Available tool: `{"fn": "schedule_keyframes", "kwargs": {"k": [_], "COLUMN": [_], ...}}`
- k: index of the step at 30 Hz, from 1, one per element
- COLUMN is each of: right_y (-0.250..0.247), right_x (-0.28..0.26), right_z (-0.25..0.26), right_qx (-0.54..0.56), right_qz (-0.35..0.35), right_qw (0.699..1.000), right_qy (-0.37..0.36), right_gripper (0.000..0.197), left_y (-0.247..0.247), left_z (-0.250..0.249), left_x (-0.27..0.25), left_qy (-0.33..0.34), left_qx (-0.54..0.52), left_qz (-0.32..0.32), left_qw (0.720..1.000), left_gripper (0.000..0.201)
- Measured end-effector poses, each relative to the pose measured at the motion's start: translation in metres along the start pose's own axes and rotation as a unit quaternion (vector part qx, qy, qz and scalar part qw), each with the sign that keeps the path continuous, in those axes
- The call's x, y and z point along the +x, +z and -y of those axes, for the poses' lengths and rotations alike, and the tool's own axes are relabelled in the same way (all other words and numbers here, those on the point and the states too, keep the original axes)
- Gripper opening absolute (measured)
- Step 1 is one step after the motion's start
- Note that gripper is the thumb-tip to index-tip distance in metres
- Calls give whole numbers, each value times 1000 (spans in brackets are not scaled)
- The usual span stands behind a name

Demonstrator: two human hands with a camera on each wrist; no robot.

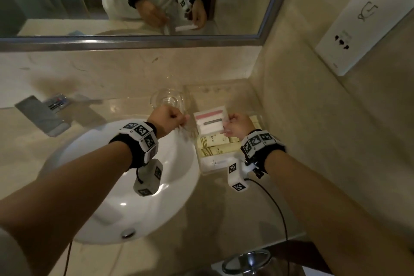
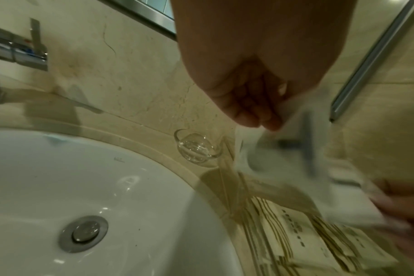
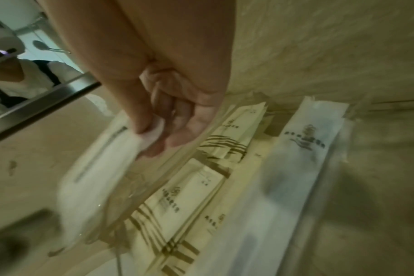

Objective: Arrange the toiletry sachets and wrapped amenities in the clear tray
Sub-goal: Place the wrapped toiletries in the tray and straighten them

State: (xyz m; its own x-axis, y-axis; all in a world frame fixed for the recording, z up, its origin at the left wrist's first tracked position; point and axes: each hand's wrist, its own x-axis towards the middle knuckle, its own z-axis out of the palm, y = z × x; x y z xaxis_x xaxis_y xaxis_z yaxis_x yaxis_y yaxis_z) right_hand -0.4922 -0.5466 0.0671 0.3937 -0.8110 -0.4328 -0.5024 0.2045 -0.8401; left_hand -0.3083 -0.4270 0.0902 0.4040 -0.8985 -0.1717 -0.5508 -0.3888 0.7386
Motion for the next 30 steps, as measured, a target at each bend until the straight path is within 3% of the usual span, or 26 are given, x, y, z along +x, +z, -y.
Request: {"fn": "schedule_keyframes", "kwargs": {"k": [5, 14, 18, 20, 23, 30], "right_y": [-12, 4, 17, 22, 23, 24], "right_x": [1, -7, -2, -3, -1, -7], "right_z": [-24, -48, -51, -48, -47, -46], "right_qx": [-74, -16, -59, -109, -264, -337], "right_qz": [11, 54, 32, 4, -20, -41], "right_qw": [995, 988, 987, 981, 955, 936], "right_qy": [73, 142, 144, 160, 136, 96], "right_gripper": [30, 26, 22, 11, 33, 45], "left_y": [1, 12, 13, 12, 10, 6], "left_z": [6, 20, 22, 23, 26, 33], "left_x": [-2, -6, -11, -13, -15, -17], "left_qy": [-29, -55, -45, -47, -45, -14], "left_qx": [6, -39, -39, -41, -37, -32], "left_qz": [-35, -42, -43, -42, -38, -29], "left_qw": [999, 997, 997, 997, 998, 999], "left_gripper": [28, 25, 18, 16, 14, 9]}}
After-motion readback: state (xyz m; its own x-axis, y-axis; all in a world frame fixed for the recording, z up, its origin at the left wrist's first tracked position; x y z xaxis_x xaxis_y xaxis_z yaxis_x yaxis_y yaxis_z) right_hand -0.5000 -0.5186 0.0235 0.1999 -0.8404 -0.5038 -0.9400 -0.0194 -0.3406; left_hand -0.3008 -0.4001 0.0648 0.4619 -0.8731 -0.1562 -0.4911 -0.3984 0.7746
